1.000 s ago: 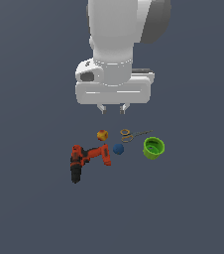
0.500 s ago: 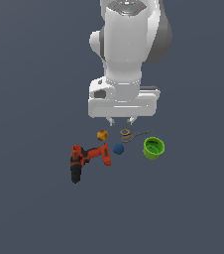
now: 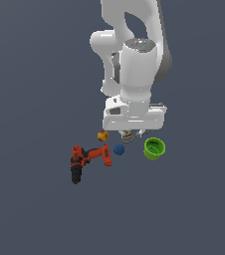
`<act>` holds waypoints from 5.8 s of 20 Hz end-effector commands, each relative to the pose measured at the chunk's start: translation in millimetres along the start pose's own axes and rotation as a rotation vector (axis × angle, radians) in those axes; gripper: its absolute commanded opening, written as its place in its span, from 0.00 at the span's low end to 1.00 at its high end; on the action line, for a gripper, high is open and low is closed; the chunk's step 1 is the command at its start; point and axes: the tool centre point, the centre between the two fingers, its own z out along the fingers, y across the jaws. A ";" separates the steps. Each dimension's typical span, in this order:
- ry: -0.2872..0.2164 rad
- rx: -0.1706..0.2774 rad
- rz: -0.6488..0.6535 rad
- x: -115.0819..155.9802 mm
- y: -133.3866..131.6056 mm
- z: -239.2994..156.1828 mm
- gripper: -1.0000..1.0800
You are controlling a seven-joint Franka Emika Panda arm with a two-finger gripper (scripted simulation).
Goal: Pick up a designated object from a clutter of objects.
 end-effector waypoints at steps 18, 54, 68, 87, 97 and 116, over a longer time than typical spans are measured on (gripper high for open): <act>0.144 0.054 -0.014 -43.8 -69.2 92.7 0.62; 0.181 0.076 -0.017 -56.9 -88.1 140.8 0.00; 0.181 0.076 -0.017 -54.5 -86.4 134.9 0.00; 0.181 0.074 -0.020 -1.8 -55.1 14.4 0.00; 0.181 0.078 -0.020 38.0 -33.5 -74.7 0.00; 0.181 0.076 -0.017 96.2 -3.0 -190.5 0.00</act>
